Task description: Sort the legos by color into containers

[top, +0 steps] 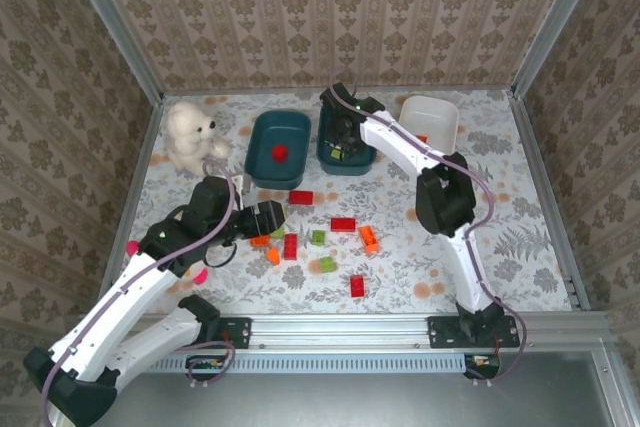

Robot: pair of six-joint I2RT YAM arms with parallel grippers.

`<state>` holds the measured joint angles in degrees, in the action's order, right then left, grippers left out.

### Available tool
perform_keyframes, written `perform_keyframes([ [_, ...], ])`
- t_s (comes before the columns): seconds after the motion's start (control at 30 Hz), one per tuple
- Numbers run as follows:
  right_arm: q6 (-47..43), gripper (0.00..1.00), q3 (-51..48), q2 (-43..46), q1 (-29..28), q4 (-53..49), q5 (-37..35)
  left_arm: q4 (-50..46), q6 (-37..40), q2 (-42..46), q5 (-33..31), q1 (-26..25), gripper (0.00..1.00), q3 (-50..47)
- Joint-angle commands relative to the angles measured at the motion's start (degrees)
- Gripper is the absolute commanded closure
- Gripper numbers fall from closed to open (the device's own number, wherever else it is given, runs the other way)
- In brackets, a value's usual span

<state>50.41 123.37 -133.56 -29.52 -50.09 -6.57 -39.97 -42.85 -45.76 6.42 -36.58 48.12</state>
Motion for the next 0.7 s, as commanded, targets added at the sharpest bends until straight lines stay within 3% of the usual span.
perform_keyframes([
  [0.0,-3.4,0.75,6.9,-5.6,2.0,-6.1,4.6,0.4,-1.5,0.1,-3.0,0.7,0.2,2.2],
  [0.3,-3.8,0.69,17.4,-15.9,5.7,-8.6,9.0,-2.1,-3.2,0.4,-6.1,1.2,0.2,2.5],
  [0.47,-4.1,0.49,17.8,-14.5,6.1,-8.0,10.3,-3.0,-4.0,0.8,-6.9,1.4,0.2,2.5],
  [0.67,-5.3,0.42,17.9,-7.0,6.2,-6.3,9.8,-4.1,-4.1,0.7,-7.2,1.9,0.2,3.1],
])
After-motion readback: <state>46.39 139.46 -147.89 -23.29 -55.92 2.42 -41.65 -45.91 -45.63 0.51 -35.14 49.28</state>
